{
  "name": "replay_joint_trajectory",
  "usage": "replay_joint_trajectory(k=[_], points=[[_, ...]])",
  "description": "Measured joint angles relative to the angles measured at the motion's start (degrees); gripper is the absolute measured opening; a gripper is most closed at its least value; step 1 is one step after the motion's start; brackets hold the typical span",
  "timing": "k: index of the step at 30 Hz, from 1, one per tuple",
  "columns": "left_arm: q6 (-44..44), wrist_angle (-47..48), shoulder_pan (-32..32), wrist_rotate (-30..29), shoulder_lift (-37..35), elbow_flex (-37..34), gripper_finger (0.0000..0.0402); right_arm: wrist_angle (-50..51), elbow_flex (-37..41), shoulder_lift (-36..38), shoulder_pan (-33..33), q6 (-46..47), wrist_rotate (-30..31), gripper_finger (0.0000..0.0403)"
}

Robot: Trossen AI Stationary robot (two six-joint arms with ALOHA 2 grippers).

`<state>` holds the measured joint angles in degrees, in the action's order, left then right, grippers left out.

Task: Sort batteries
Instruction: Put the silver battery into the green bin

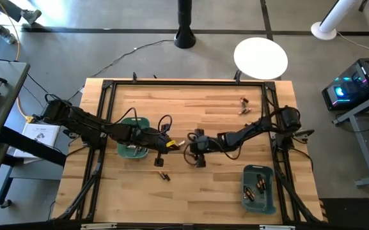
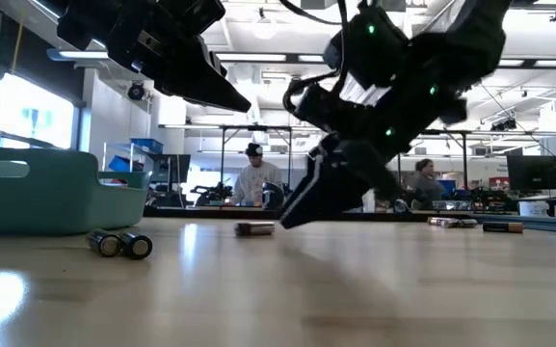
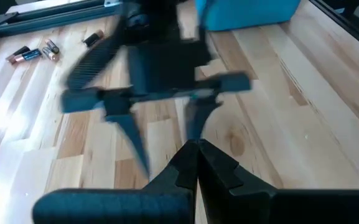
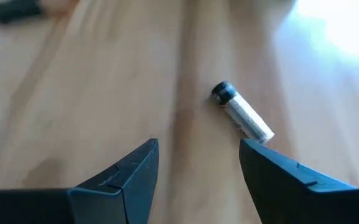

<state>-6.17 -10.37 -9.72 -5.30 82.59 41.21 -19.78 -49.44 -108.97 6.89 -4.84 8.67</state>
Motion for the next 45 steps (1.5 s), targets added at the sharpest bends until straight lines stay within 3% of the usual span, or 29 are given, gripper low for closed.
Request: replay_joint_trajectory(k=[4, 6, 10, 16, 22, 27, 30, 33, 36, 41, 45], points=[[0.1, -0.1, 0.0, -0.1, 0.0, 0.0, 0.0000, -13.1, 0.5, -1.7, -3.2, -5.5, -0.5, 0.0216], [0.1, -0.2, 0.0, -0.1, 0.0, 0.0, 0.0000, -15.7, -0.9, -2.8, -5.6, -8.7, -5.3, 0.0216], [0.1, -0.2, 0.0, -0.1, 0.0, 0.0, 0.0000, -15.6, -5.3, -7.8, -10.8, -10.8, -17.5, 0.0216], [0.2, 0.1, -0.1, -0.1, 0.0, 0.0, 0.0000, -15.7, -12.5, -17.1, -16.5, -11.7, -22.4, 0.0202], [0.2, 0.6, -0.6, -0.2, -1.1, 0.0, 0.0000, -11.4, -19.2, -22.1, -18.5, -8.9, -29.4, 0.0125], [1.4, 5.5, -0.9, -3.7, -4.1, 0.0, 0.0000, -8.7, -20.3, -22.4, -18.2, -6.1, -28.6, 0.0039], [3.7, 11.7, -1.6, -9.3, -6.9, 0.0, 0.0000, -9.7, -17.9, -21.1, -17.3, -3.7, -26.1, 0.0032], [8.1, 18.8, -2.5, -14.1, -9.3, -0.1, 0.0001, -17.4, -11.7, -19.1, -15.5, -0.8, -21.4, 0.0032], [8.9, 19.1, -4.3, -14.7, -11.0, -1.7, 0.0007, -34.0, -3.8, -18.4, -14.2, 5.1, -21.9, 0.0032], [2.7, 7.9, -6.8, -14.8, -11.3, -5.4, 0.0054, -64.8, 3.8, -17.9, -12.3, 14.0, -27.4, 0.0032], [-4.3, -2.6, -7.3, -14.6, -9.7, -6.1, 0.0115, -68.3, 4.5, -17.3, -10.2, 16.4, -29.4, 0.0032]])
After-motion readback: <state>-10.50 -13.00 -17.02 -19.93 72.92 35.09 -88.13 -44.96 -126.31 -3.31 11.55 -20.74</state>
